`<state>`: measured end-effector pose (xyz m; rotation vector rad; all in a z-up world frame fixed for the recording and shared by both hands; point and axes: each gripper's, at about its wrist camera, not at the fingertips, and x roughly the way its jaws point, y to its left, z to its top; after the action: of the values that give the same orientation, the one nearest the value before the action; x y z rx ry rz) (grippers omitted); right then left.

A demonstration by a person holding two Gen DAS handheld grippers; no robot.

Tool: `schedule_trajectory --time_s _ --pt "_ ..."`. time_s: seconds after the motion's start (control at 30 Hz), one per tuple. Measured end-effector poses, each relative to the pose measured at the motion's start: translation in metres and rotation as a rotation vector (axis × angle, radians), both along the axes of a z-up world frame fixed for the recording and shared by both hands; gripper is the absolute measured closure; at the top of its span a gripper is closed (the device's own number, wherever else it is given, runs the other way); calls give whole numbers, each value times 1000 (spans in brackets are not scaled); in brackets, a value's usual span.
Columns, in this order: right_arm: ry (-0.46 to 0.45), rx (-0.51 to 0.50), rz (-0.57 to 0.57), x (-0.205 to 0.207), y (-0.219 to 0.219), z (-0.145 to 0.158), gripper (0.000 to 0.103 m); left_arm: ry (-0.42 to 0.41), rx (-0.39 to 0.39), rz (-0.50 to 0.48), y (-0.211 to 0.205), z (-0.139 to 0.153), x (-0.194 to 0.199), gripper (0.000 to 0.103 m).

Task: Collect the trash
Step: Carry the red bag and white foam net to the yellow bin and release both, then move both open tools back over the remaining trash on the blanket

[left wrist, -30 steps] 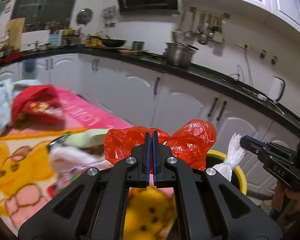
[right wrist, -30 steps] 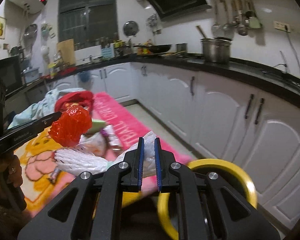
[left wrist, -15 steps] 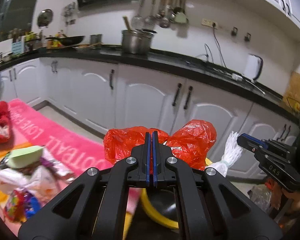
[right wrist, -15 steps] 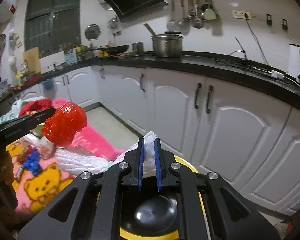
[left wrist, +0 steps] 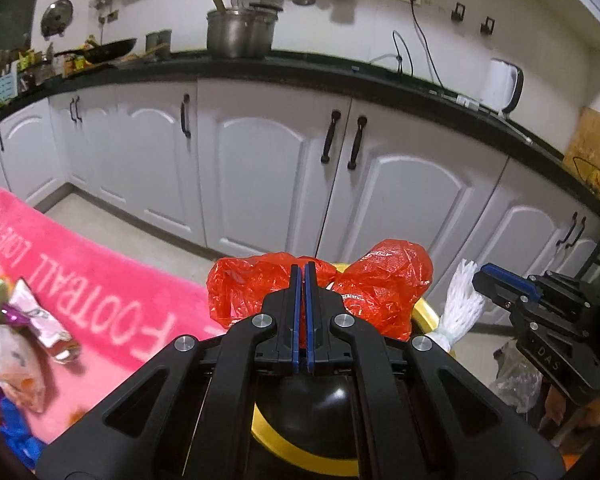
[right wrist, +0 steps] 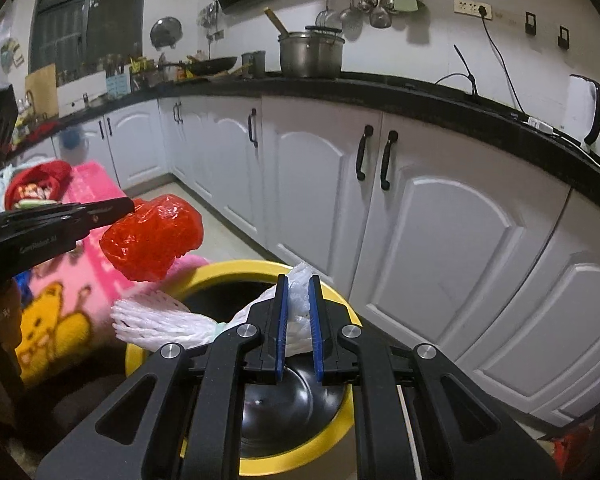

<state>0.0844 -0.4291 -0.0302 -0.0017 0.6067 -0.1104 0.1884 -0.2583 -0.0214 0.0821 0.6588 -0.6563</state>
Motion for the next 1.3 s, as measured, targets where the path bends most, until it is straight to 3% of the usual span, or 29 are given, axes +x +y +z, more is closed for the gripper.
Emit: schedule_trajectory --time_s 0.4,0.47,0.53,0.67,0.8,1.1,1.3 --pt "94 70 0 17 -7 -30 88 97 33 -11 -14 -43 15 102" --pt "107 83 -6 19 -8 -34 84 107 41 -13 -14 -47 15 95" --pt "112 88 -10 19 -9 -35 80 115 40 -7 -12 -50 17 77" --pt "101 91 -22 17 -10 -34 68 125 33 20 -3 -52 17 70" --pt "68 90 -23 12 -8 -25 58 119 10 50 11 -46 13 54" --pt "-25 110 23 2 9 11 45 64 -44 129 55 -16 -6 18" --pt "-61 120 83 2 33 32 41 12 -57 208 92 -2 -18 11"
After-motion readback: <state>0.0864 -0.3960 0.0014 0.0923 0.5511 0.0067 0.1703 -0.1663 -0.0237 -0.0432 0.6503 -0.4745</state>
